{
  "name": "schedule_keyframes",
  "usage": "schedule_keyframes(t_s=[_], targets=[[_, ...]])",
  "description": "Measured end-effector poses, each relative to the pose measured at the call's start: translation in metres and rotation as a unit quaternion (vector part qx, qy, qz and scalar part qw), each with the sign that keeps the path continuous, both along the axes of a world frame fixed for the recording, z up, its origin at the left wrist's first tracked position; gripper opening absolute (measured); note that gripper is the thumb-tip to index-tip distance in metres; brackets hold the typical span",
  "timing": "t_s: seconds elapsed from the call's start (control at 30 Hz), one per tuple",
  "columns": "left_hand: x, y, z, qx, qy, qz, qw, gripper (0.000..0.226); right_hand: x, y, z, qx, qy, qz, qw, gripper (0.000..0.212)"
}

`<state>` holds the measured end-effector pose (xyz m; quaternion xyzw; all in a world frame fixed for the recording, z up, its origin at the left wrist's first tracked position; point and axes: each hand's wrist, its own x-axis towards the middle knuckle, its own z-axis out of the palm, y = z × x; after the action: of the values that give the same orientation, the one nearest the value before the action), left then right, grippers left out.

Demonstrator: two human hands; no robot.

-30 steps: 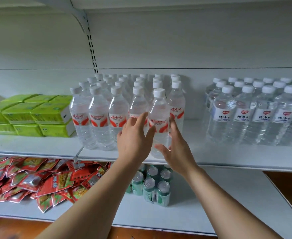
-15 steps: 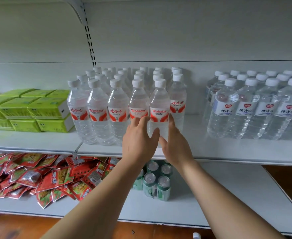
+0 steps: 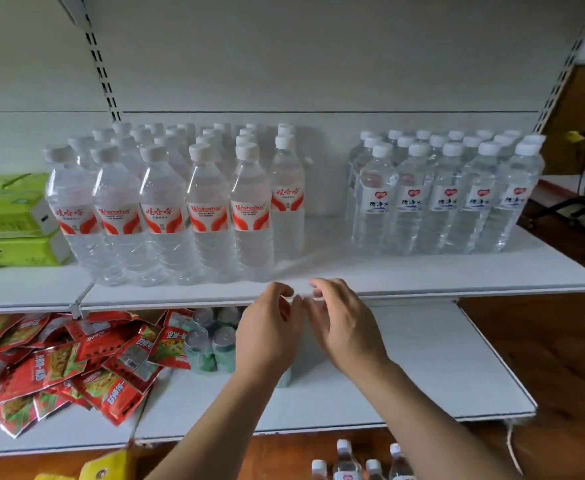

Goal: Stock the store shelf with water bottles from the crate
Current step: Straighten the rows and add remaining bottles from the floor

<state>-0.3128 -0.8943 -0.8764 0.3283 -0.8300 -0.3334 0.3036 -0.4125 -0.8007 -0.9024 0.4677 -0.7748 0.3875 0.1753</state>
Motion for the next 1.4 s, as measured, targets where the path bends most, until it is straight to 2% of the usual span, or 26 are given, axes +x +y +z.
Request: schedule_keyframes(t_s=[0.1, 0.2, 0.37, 0.63, 0.77, 0.83, 0.93, 1.07, 1.2, 1.3, 1.4], targets=[[-0.003, 0.017, -0.038, 0.023, -0.004, -0.02, 1.0, 0.011, -0.004, 0.027, -0.036, 0.05, -0.014, -0.018, 0.998, 0.037], [-0.001, 0.028, -0.074, 0.072, -0.03, -0.038, 0.996, 0.019, -0.001, 0.045, -0.072, 0.117, -0.056, -0.042, 0.991, 0.038], [0.007, 0.038, -0.142, 0.179, -0.116, -0.06, 0.975, 0.031, 0.009, 0.062, -0.128, 0.236, -0.137, -0.05, 0.961, 0.048], [0.037, 0.051, -0.258, 0.295, -0.285, -0.105, 0.906, 0.042, 0.032, 0.088, -0.222, 0.426, -0.249, -0.043, 0.869, 0.059], [0.049, 0.063, -0.297, 0.339, -0.328, -0.124, 0.873, 0.047, 0.047, 0.089, -0.254, 0.524, -0.227, -0.007, 0.821, 0.063], [0.055, 0.066, -0.313, 0.362, -0.338, -0.124, 0.86, 0.051, 0.055, 0.086, -0.27, 0.556, -0.232, -0.002, 0.798, 0.076], [0.062, 0.07, -0.33, 0.398, -0.349, -0.115, 0.84, 0.049, 0.064, 0.08, -0.287, 0.588, -0.228, -0.009, 0.776, 0.084], [0.066, 0.068, -0.342, 0.382, -0.376, -0.114, 0.837, 0.039, 0.069, 0.071, -0.294, 0.605, -0.231, -0.044, 0.761, 0.091], [0.065, 0.067, -0.346, 0.404, -0.381, -0.124, 0.822, 0.044, 0.074, 0.065, -0.303, 0.594, -0.223, -0.039, 0.772, 0.09], [0.064, 0.066, -0.348, 0.401, -0.39, -0.086, 0.824, 0.05, 0.08, 0.068, -0.31, 0.583, -0.241, -0.012, 0.776, 0.095], [0.064, 0.064, -0.35, 0.404, -0.391, -0.077, 0.824, 0.039, 0.084, 0.072, -0.31, 0.581, -0.264, 0.01, 0.77, 0.097]])
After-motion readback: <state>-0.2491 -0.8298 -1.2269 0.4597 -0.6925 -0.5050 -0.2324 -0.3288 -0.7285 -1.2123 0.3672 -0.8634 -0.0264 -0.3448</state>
